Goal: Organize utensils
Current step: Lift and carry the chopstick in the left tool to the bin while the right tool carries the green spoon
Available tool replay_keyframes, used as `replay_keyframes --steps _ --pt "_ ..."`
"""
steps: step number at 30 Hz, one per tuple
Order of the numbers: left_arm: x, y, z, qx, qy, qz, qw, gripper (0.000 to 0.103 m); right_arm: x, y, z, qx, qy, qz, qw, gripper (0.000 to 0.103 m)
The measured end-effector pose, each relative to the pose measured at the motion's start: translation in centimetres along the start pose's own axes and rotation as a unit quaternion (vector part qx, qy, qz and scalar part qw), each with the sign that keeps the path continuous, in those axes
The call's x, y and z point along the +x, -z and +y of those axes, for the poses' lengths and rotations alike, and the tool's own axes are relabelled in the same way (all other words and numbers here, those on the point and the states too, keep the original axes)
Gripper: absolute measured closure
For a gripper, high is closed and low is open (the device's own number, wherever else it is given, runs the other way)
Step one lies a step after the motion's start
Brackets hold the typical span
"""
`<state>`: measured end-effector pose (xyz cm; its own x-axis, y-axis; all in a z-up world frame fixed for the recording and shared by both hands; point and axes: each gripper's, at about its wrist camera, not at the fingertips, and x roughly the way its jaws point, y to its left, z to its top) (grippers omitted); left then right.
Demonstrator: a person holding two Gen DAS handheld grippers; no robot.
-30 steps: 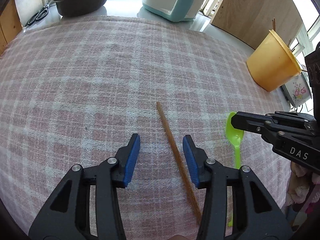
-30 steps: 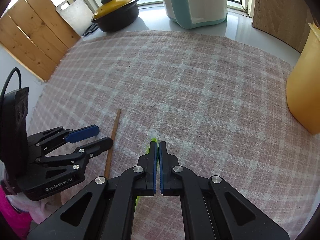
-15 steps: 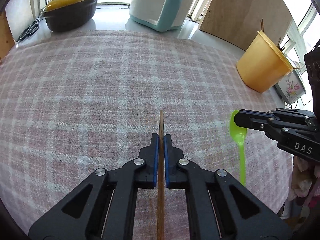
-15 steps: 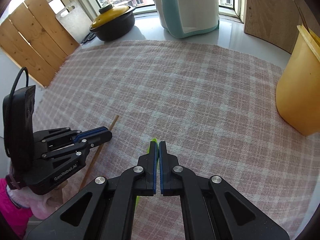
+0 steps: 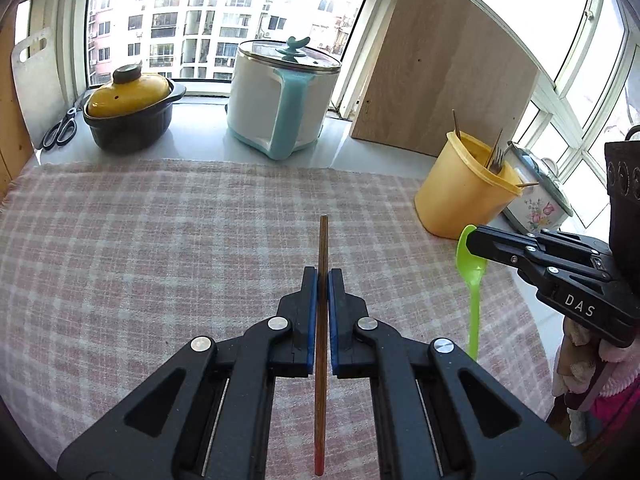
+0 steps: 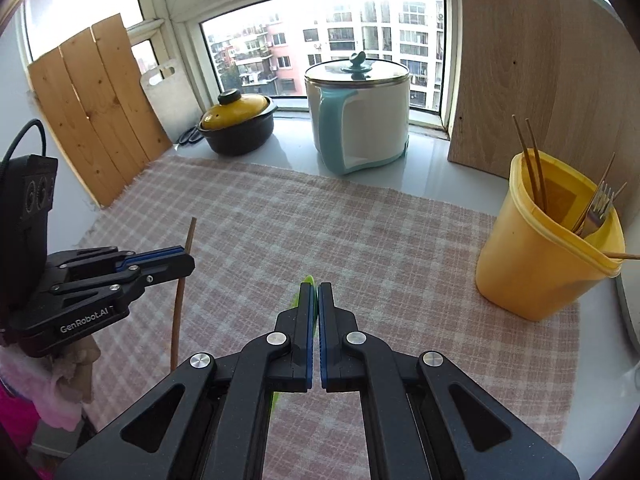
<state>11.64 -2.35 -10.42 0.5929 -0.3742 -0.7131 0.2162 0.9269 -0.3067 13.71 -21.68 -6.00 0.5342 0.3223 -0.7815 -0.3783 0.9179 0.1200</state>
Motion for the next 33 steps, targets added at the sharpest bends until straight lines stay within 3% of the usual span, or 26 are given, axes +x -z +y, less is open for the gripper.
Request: replay_keyframes --steps 15,33 --pt "-2.8 -4.7 -5.8 0.045 0.04 -0.063 0.9962 0.1 -7.8 -2.0 -5.0 0.006 0.084 -0.101 0.991 0.102" --pt "-2.4 -13.1 -14.4 0.095 0.089 -0.122 0.9839 0.1 -11.4 -4.9 -12.8 0.04 0.173 -0.171 0.969 0.102"
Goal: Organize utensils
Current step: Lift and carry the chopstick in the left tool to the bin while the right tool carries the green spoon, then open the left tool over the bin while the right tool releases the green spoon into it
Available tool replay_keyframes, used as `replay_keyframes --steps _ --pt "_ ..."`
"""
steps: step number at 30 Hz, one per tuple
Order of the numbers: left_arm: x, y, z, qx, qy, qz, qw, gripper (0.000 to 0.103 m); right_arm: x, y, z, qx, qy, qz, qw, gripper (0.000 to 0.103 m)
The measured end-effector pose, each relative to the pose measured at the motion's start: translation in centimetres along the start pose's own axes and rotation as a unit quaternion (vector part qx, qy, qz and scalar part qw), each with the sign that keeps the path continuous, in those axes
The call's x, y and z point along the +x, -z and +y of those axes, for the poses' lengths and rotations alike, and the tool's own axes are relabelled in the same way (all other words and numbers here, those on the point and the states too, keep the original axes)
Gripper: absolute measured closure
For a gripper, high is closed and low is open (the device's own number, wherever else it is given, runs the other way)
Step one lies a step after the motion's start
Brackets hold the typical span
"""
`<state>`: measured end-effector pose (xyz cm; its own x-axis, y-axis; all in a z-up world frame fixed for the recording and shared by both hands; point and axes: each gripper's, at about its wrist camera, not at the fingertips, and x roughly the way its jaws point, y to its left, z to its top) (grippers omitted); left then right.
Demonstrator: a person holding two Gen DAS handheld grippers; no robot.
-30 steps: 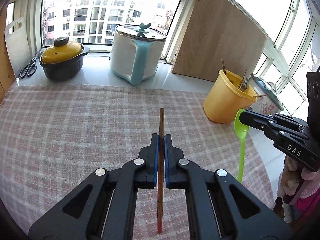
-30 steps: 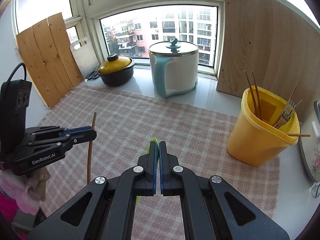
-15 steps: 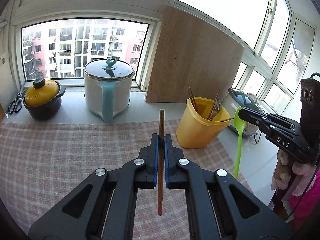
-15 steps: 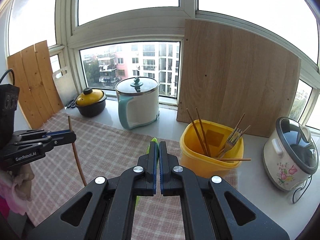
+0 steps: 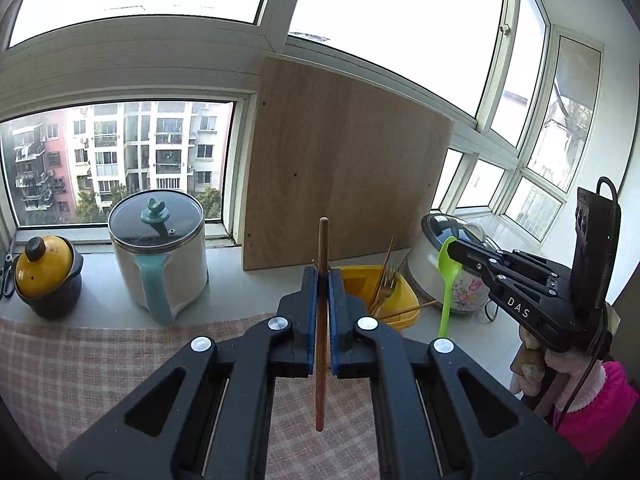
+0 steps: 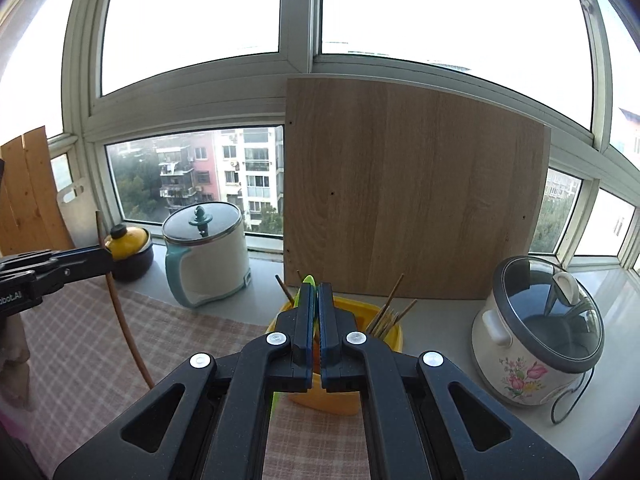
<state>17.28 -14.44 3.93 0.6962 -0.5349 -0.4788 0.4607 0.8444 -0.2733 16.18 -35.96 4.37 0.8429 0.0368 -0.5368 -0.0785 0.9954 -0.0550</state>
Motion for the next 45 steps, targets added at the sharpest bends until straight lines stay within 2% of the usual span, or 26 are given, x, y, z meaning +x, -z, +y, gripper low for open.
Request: replay_keyframes --steps 10,16,24,33,45 --pt "4.1 -4.8 -1.1 -0.012 0.017 -0.018 0.9996 0.1 1.9 -2.0 -2.0 -0.014 0.049 -0.026 0.998 0.102" --pt "6.1 -6.2 -1.6 -0.018 0.016 -0.026 0.9994 0.1 2.8 -2.7 -3.1 -0.009 0.06 -0.037 0.998 0.102" --pt "8.2 -7.5 -2.7 -0.008 0.0 -0.039 0.9992 0.1 4.2 -3.7 -5.1 0.034 0.063 -0.053 0.996 0.102" --pt "11.7 -7.1 -3.1 -0.004 -0.007 -0.018 0.9998 0.1 7.0 -2.9 -5.4 0.03 0.08 -0.054 0.995 0.102" --pt "13.4 -4.9 -2.6 0.003 -0.01 0.013 0.9999 0.1 10.0 -0.8 -5.7 0.034 0.069 0.006 0.997 0.102"
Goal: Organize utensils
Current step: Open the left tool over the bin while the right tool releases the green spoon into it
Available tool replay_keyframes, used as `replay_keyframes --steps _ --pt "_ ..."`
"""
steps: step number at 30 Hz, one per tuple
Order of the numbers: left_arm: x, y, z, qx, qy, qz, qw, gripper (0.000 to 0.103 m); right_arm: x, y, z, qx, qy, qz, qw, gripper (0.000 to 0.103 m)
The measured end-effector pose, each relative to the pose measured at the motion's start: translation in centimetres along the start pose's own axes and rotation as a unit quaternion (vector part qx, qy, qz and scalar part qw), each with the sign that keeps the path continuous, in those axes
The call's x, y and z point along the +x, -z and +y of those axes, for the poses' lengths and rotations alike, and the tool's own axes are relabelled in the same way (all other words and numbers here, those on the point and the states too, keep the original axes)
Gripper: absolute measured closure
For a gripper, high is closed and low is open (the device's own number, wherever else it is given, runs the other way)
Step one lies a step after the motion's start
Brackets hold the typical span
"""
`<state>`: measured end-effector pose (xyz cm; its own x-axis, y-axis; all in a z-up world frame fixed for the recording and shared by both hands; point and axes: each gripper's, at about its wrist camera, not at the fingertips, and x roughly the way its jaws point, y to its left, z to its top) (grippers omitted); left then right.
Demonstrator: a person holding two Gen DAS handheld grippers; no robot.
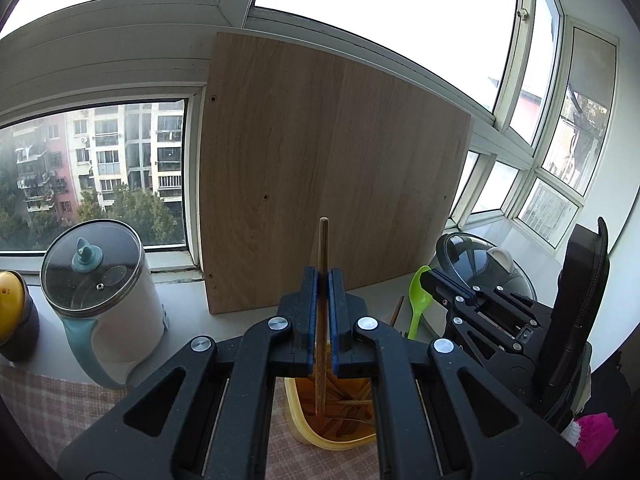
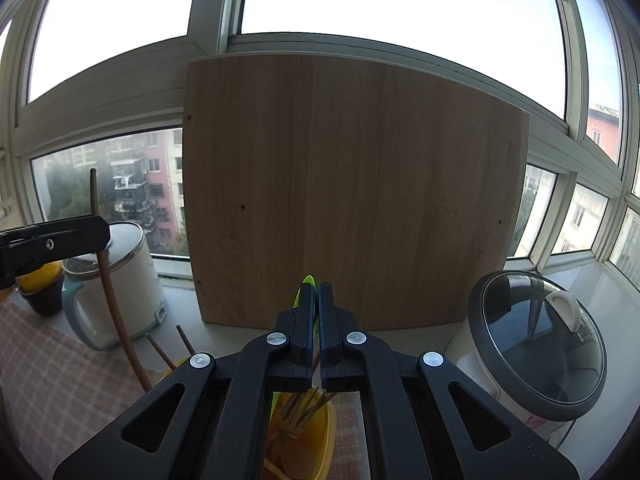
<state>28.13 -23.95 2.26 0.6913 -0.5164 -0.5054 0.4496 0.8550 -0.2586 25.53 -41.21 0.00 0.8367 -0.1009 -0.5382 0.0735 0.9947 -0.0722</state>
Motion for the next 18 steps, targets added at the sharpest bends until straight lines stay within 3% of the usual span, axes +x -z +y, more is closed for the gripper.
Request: replay_keyframes --steps 18 --pt "-0.4 0.8 -0.1 0.009 0.002 0.019 0.9998 0.1 -0.3 1.2 -0.6 0.029 -0.036 0.062 0.997 0.1"
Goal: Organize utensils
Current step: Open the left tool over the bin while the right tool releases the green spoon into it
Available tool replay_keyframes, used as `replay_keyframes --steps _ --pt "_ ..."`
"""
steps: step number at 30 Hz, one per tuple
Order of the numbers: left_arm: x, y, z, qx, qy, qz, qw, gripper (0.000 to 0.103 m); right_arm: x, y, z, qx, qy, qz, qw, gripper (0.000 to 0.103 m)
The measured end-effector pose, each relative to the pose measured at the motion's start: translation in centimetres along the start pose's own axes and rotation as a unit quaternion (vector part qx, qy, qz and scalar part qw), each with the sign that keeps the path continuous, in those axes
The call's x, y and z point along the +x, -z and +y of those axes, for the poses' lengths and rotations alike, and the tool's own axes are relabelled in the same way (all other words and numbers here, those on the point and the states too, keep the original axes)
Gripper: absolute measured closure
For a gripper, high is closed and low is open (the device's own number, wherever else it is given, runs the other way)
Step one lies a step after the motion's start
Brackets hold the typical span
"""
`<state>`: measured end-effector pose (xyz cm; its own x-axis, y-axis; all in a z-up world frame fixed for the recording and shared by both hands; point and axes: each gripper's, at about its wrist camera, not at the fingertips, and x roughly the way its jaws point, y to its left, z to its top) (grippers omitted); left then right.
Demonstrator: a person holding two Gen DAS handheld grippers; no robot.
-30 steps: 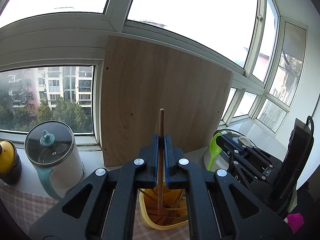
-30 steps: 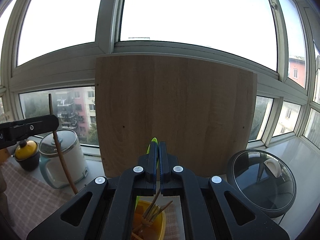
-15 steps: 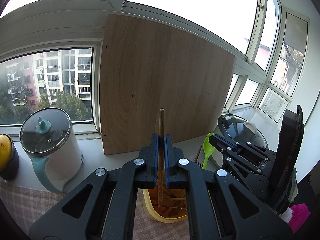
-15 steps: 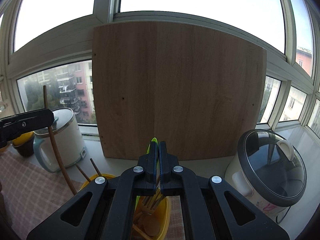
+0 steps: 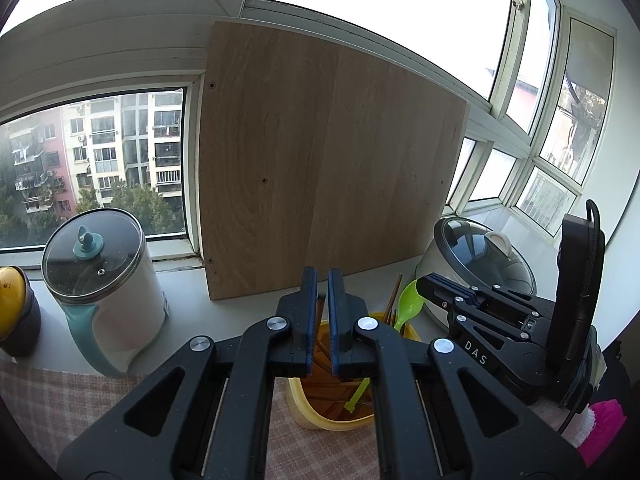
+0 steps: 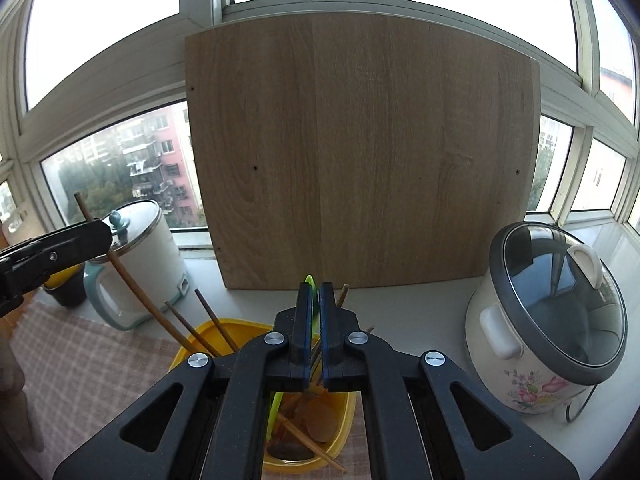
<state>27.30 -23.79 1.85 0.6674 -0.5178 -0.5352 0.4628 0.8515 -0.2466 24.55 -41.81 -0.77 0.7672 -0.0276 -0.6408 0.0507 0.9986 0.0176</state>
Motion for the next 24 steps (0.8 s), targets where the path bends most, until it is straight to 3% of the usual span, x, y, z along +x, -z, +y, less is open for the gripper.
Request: replay_keyframes --steps 5,19,20,22,24 --pt "-0.8 0.7 -0.1 0.002 -0.003 0.002 1.0 0.099 -1.4 0.5 0.0 -0.001 0.005 -0.009 1.0 0.071" --pt "-5.4 3.5 -0.2 0.006 -0.007 -0.003 1.0 0.097 -6.3 2.3 1.5 -0.014 0.013 -0.024 1.0 0.071" --pt "-5.8 3.7 -0.3 0.008 -0.007 -0.004 0.9999 0.095 -6.7 2.5 1.6 -0.015 0.015 -0.025 0.999 0.071" --pt "-6.7 4.2 -0.4 0.011 -0.009 -0.007 0.9999 0.077 -7.5 2.9 1.9 -0.015 0.014 -0.025 0.999 0.071" --pt "-7.5 4.7 -0.4 0.015 -0.012 -0.009 0.9998 0.075 -8.2 3.4 2.2 -0.014 0.014 -0.026 0.999 0.071"
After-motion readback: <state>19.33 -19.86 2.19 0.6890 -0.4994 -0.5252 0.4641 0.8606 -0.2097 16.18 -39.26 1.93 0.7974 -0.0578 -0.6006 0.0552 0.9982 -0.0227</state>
